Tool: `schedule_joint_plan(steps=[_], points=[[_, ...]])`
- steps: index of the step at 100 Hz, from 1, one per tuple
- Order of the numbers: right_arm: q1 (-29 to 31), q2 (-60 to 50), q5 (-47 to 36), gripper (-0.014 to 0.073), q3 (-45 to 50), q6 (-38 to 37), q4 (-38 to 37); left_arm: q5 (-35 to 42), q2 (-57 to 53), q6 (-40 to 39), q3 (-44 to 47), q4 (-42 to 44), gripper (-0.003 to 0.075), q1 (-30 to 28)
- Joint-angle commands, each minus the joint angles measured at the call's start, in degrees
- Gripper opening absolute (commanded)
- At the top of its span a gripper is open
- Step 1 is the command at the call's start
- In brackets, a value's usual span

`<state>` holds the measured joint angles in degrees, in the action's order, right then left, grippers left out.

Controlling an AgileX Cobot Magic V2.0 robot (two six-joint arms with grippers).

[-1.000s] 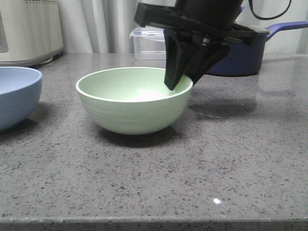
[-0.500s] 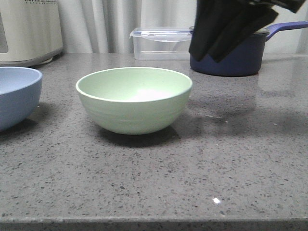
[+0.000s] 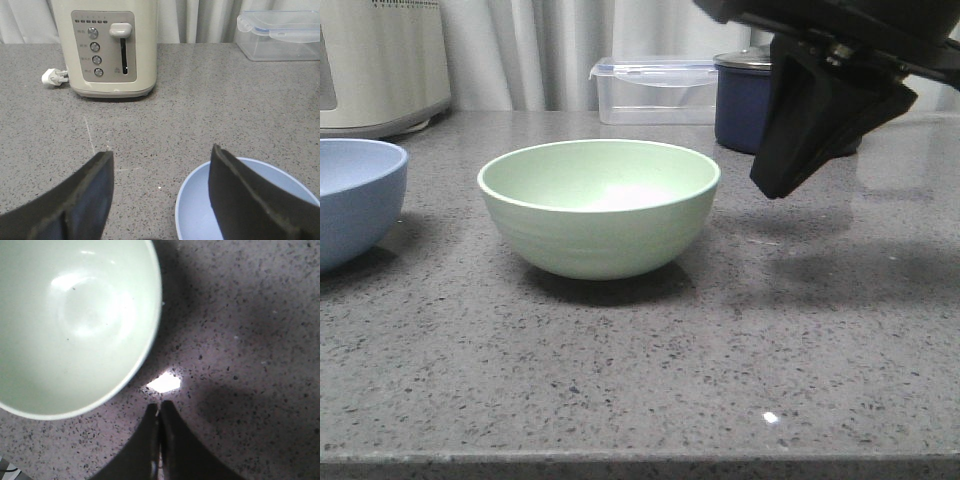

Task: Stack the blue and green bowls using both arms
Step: 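Release the green bowl and lift the right gripper away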

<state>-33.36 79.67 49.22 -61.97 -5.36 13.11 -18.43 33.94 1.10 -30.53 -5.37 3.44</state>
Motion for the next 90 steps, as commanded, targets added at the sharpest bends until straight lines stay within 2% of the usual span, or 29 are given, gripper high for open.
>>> schedule_joint_plan(steps=[1,90], points=[[0.0,-1.9,-2.8,-0.0067,-0.7,0.3,1.1,4.1,0.4,-0.1,-2.2,-0.1,0.042,0.0],[-2.0,2.7,-7.4,-0.0068,0.0,0.3,3.7,4.0,0.4,-0.1,-2.2,-0.1,0.042,0.0]])
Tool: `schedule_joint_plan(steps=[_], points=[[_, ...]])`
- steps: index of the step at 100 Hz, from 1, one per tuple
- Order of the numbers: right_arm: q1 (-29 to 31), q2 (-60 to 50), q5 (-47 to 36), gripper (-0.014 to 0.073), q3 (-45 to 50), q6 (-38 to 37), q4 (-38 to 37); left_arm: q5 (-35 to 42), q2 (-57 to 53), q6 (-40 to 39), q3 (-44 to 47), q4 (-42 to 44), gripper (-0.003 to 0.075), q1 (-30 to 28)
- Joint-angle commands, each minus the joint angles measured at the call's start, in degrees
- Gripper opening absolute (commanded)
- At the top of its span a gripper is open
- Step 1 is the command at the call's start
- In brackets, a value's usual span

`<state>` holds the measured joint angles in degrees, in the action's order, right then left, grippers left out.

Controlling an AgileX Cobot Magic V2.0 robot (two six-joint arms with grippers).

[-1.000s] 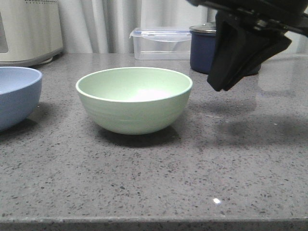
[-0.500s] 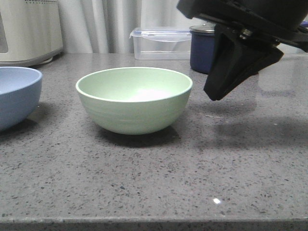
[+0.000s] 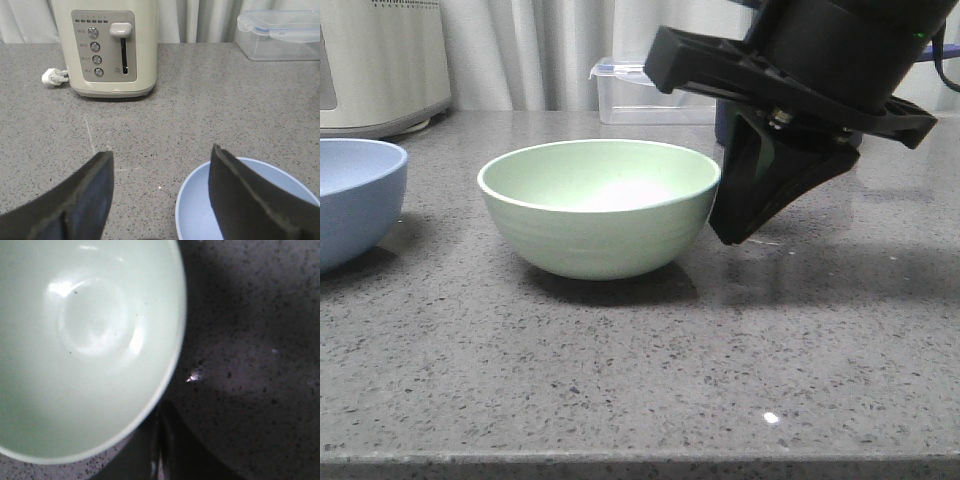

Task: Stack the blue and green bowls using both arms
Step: 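Grasp the rim of the light blue bowl with the left gripper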

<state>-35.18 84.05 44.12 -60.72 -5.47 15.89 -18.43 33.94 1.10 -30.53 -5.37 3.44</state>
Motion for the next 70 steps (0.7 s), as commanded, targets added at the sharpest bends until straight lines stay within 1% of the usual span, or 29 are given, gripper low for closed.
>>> schedule_joint_plan(steps=[1,18,25,45,70], points=[[-0.2,-1.7,-2.3,-0.0068,-1.3,0.4,1.0,4.0,0.4,-0.1,-2.2,-0.1,0.0421,0.0],[-0.2,-1.7,-2.5,-0.0068,-1.3,0.4,1.5,3.9,0.4,-0.1,-2.2,-0.1,0.042,0.0],[-0.2,-1.7,-2.7,-0.0068,-1.3,0.4,1.8,2.7,0.4,-0.1,-2.2,-0.1,0.042,0.0],[-0.2,-1.7,-3.0,-0.0068,-1.3,0.4,1.9,-3.9,2.6,-0.1,-4.0,-0.1,0.042,0.0],[-0.2,-1.7,-3.1,-0.0068,-1.3,0.4,1.9,-12.9,11.2,0.2,-10.6,-1.0,0.042,0.0]])
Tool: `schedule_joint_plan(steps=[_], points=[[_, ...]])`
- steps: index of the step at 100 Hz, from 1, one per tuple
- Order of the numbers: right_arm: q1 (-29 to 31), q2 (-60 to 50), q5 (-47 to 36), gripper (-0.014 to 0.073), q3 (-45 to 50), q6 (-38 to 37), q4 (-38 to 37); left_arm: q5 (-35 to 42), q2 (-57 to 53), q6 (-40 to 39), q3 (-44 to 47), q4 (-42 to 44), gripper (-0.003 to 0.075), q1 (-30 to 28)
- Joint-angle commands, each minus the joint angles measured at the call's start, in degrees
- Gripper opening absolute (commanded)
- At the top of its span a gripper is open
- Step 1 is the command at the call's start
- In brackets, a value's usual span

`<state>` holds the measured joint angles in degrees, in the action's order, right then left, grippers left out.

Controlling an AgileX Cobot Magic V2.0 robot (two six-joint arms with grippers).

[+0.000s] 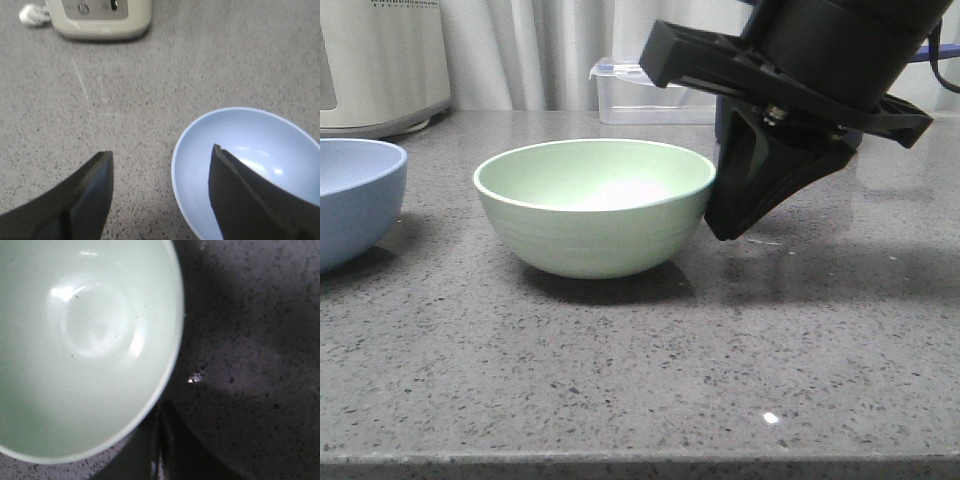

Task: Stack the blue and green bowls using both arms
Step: 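Grasp the rim of the light blue bowl with the left gripper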

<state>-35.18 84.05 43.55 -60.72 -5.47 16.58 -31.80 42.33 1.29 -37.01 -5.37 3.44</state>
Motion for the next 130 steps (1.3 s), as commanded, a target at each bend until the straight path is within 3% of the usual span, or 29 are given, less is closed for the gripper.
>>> schedule_joint_plan(steps=[1,38,88,105,130], points=[[-0.2,-1.7,-2.6,-0.0068,-1.3,0.4,1.2,0.0,3.3,0.0,-4.5,-1.1,0.042,0.0],[-0.2,-1.7,-3.0,-0.0068,-1.3,0.4,1.2,-9.1,15.3,1.5,-11.0,-5.1,0.042,0.0],[-0.2,-1.7,-3.0,-0.0068,-1.3,0.4,1.2,-9.6,24.4,1.5,-11.1,-5.2,0.0414,0.0],[-0.2,-1.7,-3.2,-0.0068,-1.3,0.4,1.2,-9.7,25.2,1.5,-11.1,-6.0,0.0302,0.0],[-0.2,-1.7,-3.2,-0.0068,-1.3,0.4,1.2,-9.7,25.2,1.5,-11.1,-6.0,0.002,0.0]])
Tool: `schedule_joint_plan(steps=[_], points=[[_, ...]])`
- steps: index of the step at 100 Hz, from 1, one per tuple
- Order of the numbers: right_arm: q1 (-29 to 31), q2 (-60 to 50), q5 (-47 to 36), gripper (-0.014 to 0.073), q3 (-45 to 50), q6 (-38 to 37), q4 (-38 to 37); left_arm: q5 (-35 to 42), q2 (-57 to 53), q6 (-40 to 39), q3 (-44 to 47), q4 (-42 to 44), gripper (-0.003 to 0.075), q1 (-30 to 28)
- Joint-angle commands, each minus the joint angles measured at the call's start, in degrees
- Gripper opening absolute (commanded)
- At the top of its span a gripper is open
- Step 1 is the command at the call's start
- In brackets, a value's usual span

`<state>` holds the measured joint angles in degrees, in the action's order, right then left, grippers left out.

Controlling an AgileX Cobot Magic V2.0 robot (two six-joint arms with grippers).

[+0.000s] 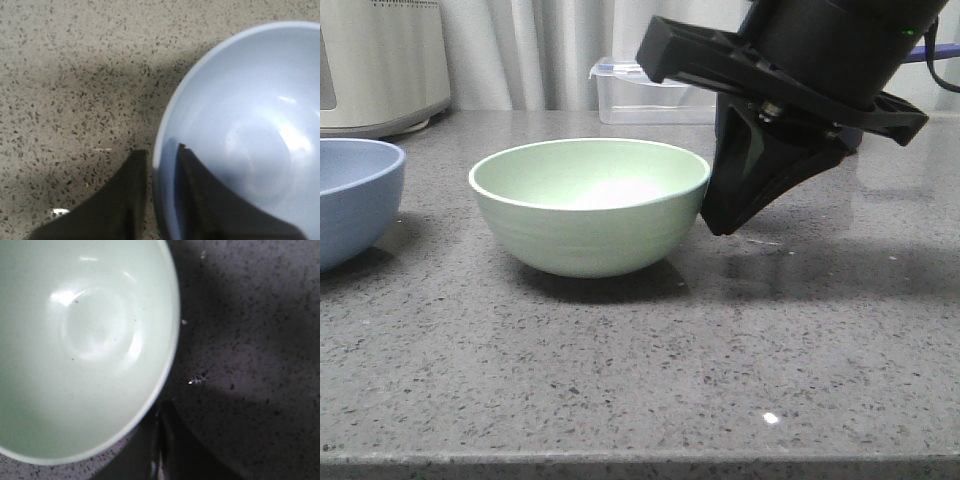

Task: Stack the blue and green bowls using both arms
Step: 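Lift the blue bowl and carry it above the green bowl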

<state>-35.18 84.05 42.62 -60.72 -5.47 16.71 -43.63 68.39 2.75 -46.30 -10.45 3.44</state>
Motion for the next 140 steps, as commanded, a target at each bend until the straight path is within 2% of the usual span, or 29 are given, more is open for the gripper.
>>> schedule_joint_plan(steps=[1,5,25,35,61,90,114,140], points=[[-0.2,-1.7,-2.2,-0.0068,-1.3,0.4,1.0,2.1,-0.8,0.1,-1.8,-0.9,0.0006,0.0],[-0.2,-1.7,-2.2,-0.0068,-1.3,0.4,1.0,2.1,-0.8,0.1,-1.8,-0.9,-0.0021,0.0],[-0.2,-1.7,-2.2,-0.0068,-1.3,0.4,1.0,-1.7,-0.8,0.1,-4.5,-1.2,-0.002,0.0],[-0.2,-1.7,-2.2,-0.0068,-1.3,0.4,1.0,-3.6,-0.7,3.0,-8.0,-3.4,-0.002,0.7],[-0.2,-1.7,-2.2,-0.0068,-1.3,0.4,1.0,-6.0,3.3,3.4,-19.1,-4.9,-0.002,10.3],[-0.2,-1.7,-2.2,-0.0068,-1.3,0.4,1.0,-9.8,11.9,3.4,-30.0,-5.8,-0.002,17.8],[-0.2,-1.7,-2.2,-0.0068,-1.3,0.4,1.0,-10.7,15.6,3.4,-33.8,-6.1,-0.002,22.7],[-0.2,-1.7,-2.2,-0.0068,-1.3,0.4,1.0,-11.0,18.7,3.4,-36.0,-7.7,-0.002,25.1]])
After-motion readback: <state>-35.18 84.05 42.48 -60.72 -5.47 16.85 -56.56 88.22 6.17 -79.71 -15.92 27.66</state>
